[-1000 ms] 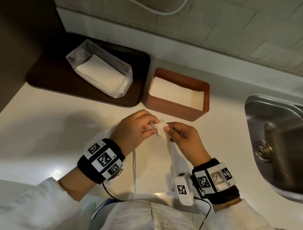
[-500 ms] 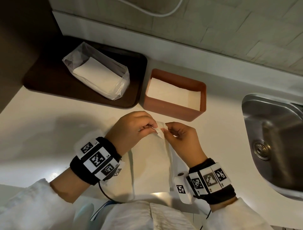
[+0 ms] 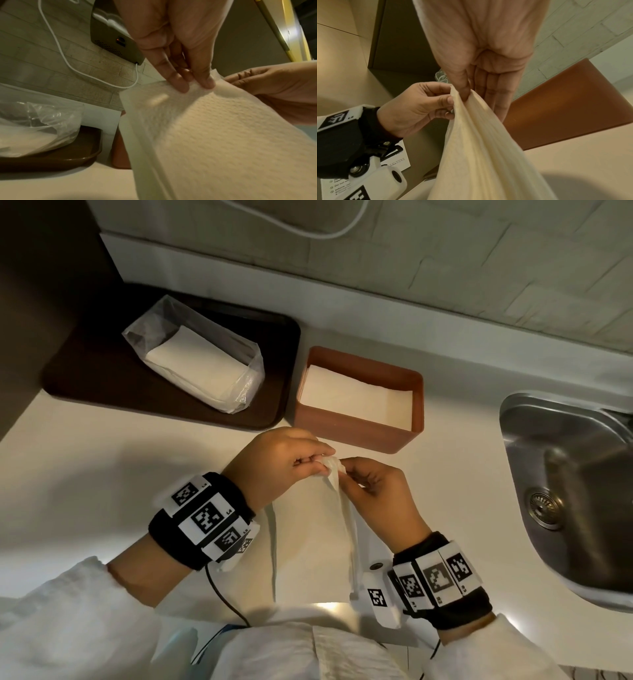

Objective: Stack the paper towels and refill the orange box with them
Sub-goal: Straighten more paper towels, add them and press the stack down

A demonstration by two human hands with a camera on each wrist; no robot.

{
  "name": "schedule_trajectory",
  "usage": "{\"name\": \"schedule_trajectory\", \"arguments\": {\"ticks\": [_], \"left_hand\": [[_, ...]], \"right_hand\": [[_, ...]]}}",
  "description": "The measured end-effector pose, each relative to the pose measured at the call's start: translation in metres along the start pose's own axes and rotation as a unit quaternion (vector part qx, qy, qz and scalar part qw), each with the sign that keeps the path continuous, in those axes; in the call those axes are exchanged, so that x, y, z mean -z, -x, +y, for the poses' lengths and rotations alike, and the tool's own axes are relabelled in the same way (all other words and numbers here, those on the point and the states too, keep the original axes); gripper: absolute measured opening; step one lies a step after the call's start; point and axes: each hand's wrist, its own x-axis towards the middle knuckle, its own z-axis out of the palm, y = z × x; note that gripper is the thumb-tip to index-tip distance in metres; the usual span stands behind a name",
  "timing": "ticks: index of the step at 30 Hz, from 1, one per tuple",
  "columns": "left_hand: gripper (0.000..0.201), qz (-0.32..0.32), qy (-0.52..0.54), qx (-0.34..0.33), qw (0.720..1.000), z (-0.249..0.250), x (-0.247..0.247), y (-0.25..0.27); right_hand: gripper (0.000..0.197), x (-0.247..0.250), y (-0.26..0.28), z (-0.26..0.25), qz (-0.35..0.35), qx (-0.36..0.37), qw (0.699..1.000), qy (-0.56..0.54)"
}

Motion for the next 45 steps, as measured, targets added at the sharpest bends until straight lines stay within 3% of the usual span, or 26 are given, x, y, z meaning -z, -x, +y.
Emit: {"name": "schedule_trajectory", "arguments": {"ticks": [5, 9, 16, 25, 32, 42, 45], "left_hand": [[0.039, -0.021, 0.004, 0.01, 1.0, 0.0, 0.003, -0.002], [0.024, -0.022, -0.005, 0.021, 1.0, 0.004, 0.005, -0.003], [0.022, 0.024, -0.066, -0.037, 0.997, -0.001, -0.001, 0.007], [0.018, -0.033, -0.12, -0.088, 0.988, -0.003, -0.001, 0.011], [0.018, -0.033, -0.076, -0.043, 0.996, -0.006, -0.002, 0.012], [0.017, -0.049, 0.037, 0.124, 0.99, 0.001, 0.013, 0.012], [0.016, -0.044, 0.016, 0.118, 0.992, 0.002, 0.017, 0.005]], "right_hand": [[0.018, 0.0, 0.0, 0.001, -0.012, 0.031, 0.999, 0.037], [0.021, 0.001, 0.0, 0.001, -0.031, 0.025, 0.999, 0.026], [0.022, 0.004, -0.003, 0.001, -0.06, -0.07, 0.993, -0.072], [0.016, 0.007, -0.009, -0.003, -0.074, -0.14, 0.977, -0.142], [0.018, 0.005, -0.014, -0.005, -0.074, -0.169, 0.972, -0.144], [0.014, 0.0, -0.019, -0.001, 0.006, -0.14, 0.986, -0.091], [0.017, 0.002, -0.017, -0.003, -0.005, -0.131, 0.987, -0.09]]}}
